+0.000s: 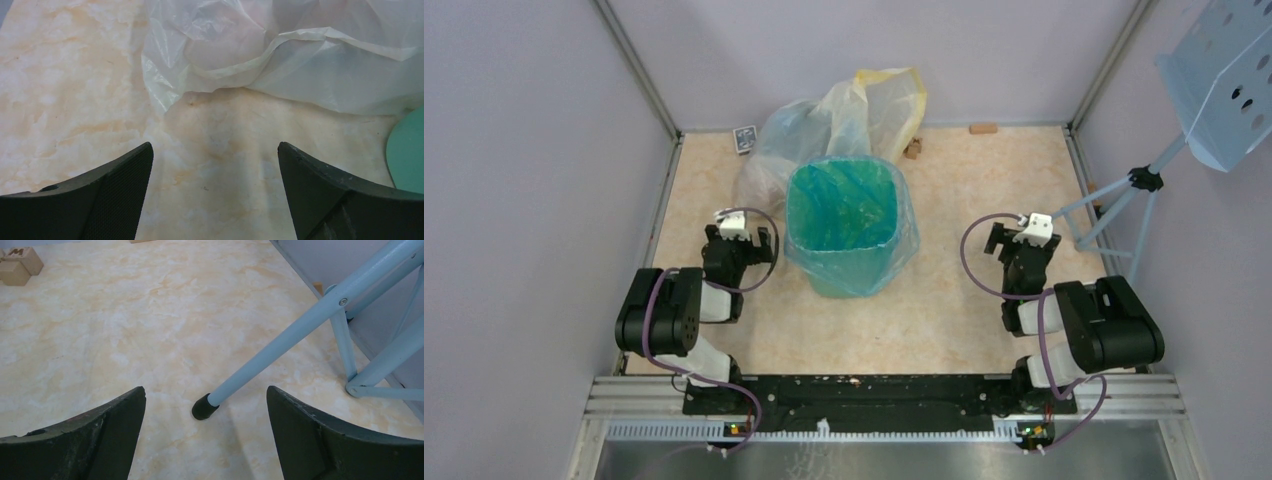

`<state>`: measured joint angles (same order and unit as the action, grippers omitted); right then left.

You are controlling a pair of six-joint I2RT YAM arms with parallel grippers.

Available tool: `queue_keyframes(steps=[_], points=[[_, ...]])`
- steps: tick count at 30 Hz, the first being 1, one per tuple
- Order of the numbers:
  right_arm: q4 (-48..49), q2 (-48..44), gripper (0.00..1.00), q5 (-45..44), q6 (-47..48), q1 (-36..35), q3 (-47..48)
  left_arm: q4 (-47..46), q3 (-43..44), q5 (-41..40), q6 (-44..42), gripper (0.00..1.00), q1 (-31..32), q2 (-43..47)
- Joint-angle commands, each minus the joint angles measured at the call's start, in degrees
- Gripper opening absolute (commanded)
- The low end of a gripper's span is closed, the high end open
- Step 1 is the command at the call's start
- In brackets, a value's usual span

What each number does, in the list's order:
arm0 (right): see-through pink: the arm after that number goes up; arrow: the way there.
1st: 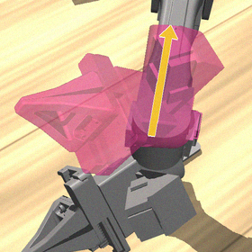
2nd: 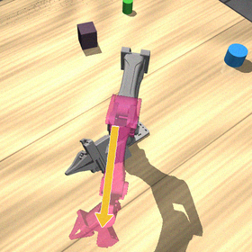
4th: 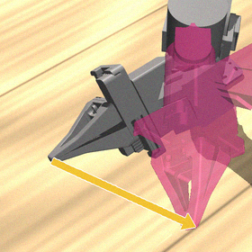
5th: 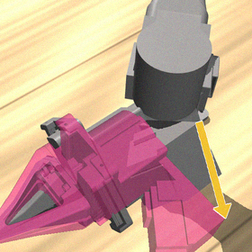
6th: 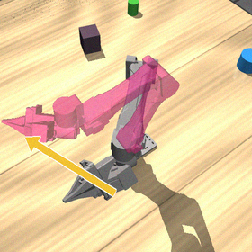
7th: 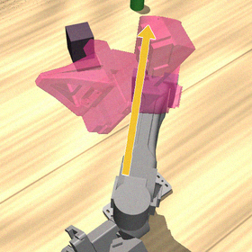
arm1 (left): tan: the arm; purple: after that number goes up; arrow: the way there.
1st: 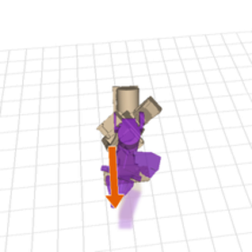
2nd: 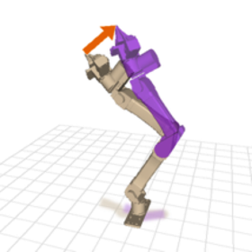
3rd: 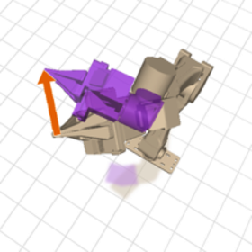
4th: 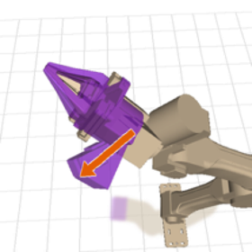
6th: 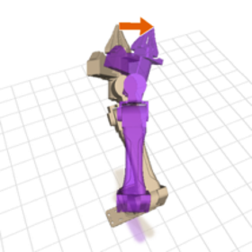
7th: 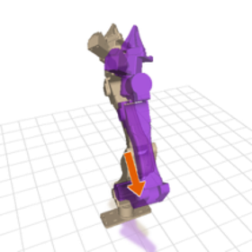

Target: Put the trash bags into the trash bin

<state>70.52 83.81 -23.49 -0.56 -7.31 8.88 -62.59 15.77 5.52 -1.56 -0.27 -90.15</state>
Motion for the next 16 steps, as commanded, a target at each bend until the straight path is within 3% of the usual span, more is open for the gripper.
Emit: queue_keyframes(steps=[1, 16], points=[[3.7, 0.4, 0.90, 0.6, 0.0, 0.5, 0.1, -2.2, 0.7, 3.1, -2.2, 0.99, 0.0, 0.8], [3.7, 0.4, 0.90, 0.7, 0.0, 0.5, 0.1, -2.0, 0.9, 3.2, -2.3, 0.99, 0.0, 0.7]])
